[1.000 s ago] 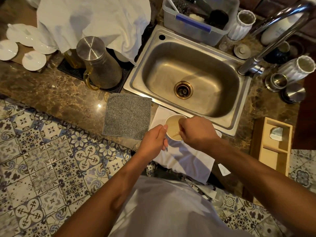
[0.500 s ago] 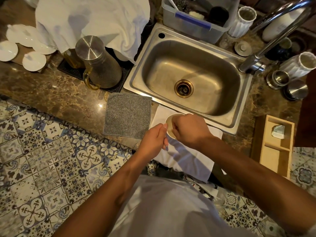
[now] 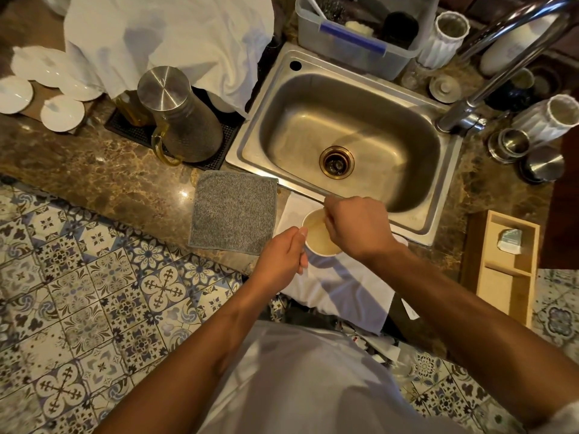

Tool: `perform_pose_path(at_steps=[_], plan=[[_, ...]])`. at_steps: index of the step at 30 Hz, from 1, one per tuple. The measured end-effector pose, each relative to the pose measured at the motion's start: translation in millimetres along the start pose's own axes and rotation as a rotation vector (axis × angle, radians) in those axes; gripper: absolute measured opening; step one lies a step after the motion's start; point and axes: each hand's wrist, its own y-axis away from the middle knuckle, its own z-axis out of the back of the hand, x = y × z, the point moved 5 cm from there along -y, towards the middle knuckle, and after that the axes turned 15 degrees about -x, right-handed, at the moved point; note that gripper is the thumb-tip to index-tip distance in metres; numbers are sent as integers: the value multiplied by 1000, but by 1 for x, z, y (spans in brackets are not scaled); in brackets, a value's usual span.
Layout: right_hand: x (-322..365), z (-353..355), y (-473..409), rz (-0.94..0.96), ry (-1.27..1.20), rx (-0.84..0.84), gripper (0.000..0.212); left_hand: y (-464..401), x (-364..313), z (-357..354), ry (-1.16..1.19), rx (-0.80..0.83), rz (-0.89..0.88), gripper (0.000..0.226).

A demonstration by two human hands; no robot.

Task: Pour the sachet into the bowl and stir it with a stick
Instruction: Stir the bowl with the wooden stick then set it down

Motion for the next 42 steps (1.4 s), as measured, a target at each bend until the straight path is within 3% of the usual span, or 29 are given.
perform_pose_path(at_steps=[10, 16, 20, 27, 30, 33, 37, 42], plan=[[3, 1, 12, 107, -118, 218, 10, 1, -1, 1, -10, -3, -3, 44], [-18, 11, 5, -32, -74, -30, 16, 0, 0, 0, 2, -3, 14, 43], [-14, 2, 13, 46, -52, 50, 17, 0, 0, -1, 5, -3, 21, 43], [-19, 0, 18, 77, -228, 264, 13, 1, -1, -1, -6, -8, 16, 43], [-33, 6, 11, -60, -341, 174, 16, 1, -3, 0, -4, -9, 19, 43], [-36, 13, 13, -98, -185, -14, 11, 2, -3, 0, -6, -11, 22, 44], [-9, 1, 20, 48, -3, 136, 21, 1, -3, -2, -26, 2, 22, 44], [1, -4, 18, -15, -219, 134, 16, 1, -1, -1, -11, 14, 50, 42]])
